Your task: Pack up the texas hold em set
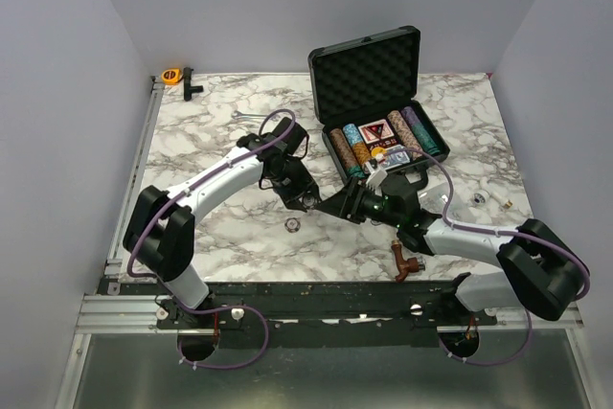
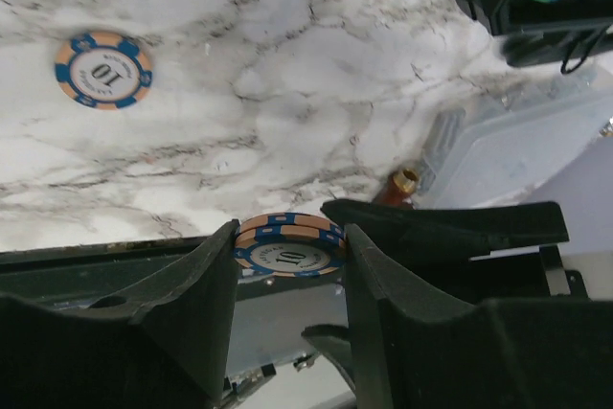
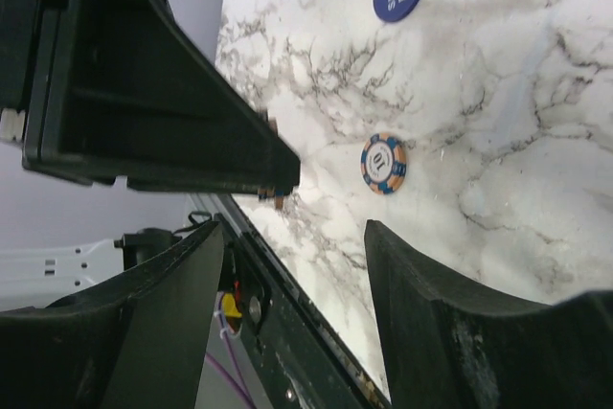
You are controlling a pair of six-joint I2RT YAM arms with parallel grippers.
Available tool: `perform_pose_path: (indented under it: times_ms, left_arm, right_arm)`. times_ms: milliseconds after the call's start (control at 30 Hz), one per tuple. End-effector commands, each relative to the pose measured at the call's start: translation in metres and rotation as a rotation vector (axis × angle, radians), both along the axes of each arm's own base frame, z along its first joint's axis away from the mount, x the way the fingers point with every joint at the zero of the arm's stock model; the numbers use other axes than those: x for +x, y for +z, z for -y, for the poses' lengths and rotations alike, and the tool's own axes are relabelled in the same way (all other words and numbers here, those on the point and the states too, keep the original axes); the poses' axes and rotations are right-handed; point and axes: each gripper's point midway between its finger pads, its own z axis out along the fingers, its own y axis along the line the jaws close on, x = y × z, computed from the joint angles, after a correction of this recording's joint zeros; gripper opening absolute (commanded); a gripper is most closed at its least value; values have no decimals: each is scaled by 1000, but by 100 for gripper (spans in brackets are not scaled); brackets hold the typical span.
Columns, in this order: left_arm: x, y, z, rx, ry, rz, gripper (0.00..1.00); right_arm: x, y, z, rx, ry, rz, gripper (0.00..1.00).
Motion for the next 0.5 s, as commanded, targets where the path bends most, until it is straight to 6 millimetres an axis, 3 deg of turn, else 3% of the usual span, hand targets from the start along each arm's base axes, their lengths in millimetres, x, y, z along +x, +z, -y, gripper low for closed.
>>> perform_pose_path:
  times_ms: [0, 167, 467]
  left_arm:
    - [-15, 31, 22, -134, -50, -14, 0]
    - [-21, 36, 35, -176, -58, -27, 0]
    - [-22, 31, 44, -197, 28, -39, 0]
  right_arm:
    - [19, 23, 2, 35, -96, 109, 63]
    - [23, 25, 3, 28, -132, 123, 61]
    - [25, 18, 4, -27, -184, 102, 35]
